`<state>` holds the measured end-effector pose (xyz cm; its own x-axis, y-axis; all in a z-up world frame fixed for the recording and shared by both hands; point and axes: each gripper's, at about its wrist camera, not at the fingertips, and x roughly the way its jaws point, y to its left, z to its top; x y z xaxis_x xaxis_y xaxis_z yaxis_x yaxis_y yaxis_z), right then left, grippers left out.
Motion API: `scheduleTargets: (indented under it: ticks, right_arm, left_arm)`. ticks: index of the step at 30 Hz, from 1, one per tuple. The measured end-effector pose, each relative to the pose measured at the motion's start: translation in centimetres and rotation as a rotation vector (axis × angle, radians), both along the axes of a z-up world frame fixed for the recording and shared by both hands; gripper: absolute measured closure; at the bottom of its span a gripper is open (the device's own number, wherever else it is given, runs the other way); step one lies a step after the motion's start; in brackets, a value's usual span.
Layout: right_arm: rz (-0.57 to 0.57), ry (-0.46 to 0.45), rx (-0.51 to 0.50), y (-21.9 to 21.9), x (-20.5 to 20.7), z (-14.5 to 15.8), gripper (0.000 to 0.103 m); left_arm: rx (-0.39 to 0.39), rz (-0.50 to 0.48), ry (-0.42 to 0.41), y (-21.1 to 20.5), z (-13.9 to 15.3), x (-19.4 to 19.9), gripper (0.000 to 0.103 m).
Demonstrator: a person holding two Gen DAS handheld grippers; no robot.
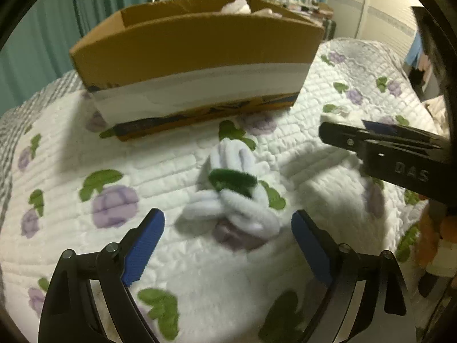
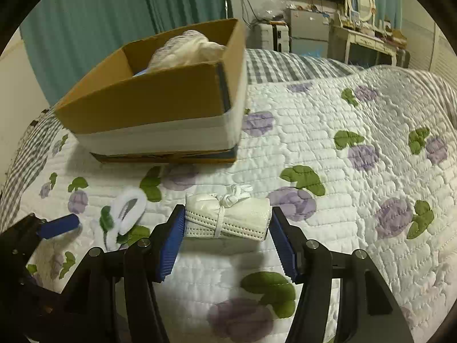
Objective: Organize soft objects
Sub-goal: 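Grasp the pipe-cleaner toy with the left tool while the right tool grasps the rolled towel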
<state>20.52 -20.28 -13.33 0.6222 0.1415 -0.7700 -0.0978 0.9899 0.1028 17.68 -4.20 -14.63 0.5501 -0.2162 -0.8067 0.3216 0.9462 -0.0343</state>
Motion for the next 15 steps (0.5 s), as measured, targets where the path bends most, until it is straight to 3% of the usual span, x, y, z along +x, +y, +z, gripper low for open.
scheduleTargets:
  ticks: [5,8,10,12,15]
  right_arm:
    - [-0.006,0.020,-0.002,-0.3,0.4,-0.2,0.044]
    - [-0.001,0.033,0.016,-0.5,0.5,-0.3,0.044]
    - [0.000,0.034,0.024,-0.7,0.5,-0.4,0.044]
    - [0.000,0.031,0.032,-0.8,0.4,-0.3,0.044]
    - [0.005,0.017,0.043,-0.7,-0.1,0.2,0.044]
  left_arm:
    - [0.021,0.036,0.013,-0.9,-0.8,1.9,0.012]
    - [0.012,0.049,0.032,-1.0,-1.3,2.8,0.033]
    - [-0.005,0.050,0.049,-0.9,-1.8,3.2,0.036]
    - [-0.010,0.053,0.053,-0.8,-2.0,3.2,0.048]
    - [-0.008,0.039,0.045,-0.7,-1.8,2.8,0.054]
